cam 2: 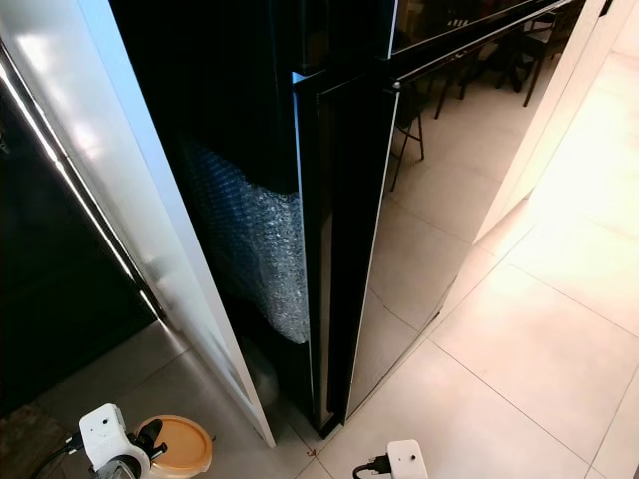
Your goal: Restocking fridge
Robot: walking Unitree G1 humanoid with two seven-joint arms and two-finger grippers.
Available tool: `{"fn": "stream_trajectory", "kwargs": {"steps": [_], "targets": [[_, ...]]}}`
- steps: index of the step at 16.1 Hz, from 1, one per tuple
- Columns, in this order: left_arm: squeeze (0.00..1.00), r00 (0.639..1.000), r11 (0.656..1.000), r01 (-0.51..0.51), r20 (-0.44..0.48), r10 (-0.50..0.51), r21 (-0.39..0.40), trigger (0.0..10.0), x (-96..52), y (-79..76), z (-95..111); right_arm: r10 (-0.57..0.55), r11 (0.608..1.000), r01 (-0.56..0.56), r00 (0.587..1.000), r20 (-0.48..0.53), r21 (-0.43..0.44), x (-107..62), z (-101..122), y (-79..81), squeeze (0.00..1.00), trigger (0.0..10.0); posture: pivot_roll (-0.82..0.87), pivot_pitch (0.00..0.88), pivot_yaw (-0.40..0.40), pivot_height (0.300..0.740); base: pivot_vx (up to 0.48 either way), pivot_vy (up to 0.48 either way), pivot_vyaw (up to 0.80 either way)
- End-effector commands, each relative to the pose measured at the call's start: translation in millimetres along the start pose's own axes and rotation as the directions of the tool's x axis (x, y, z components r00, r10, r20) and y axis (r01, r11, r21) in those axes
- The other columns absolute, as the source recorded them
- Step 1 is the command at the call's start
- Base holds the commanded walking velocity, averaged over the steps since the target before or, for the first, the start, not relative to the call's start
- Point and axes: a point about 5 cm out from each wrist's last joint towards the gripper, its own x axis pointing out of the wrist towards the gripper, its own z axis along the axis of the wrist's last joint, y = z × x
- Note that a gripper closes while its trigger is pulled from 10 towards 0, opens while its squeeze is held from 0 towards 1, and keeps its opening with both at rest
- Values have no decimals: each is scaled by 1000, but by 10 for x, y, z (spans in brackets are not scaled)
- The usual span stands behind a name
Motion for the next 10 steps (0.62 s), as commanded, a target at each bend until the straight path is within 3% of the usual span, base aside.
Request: {"fn": "stream_trajectory", "kwargs": {"steps": [1, 10], "targets": [[0, 1000, 1000, -5, -3, 5, -8, 10000, 1, 4, -2, -8, 1000, 8, 1000, 10, 16, -2, 0, -2, 0, 10000, 10, 17, 6, 740, 0, 304, 0], [0, 1000, 1000, 6, -14, -6, -12, 10000, -2, -6, -25, -12, 1000, 12, 1000, 12, 17, -3, -8, -2, 0, 10000, 13, 10, 7, 740, 0, 330, 0]]}}
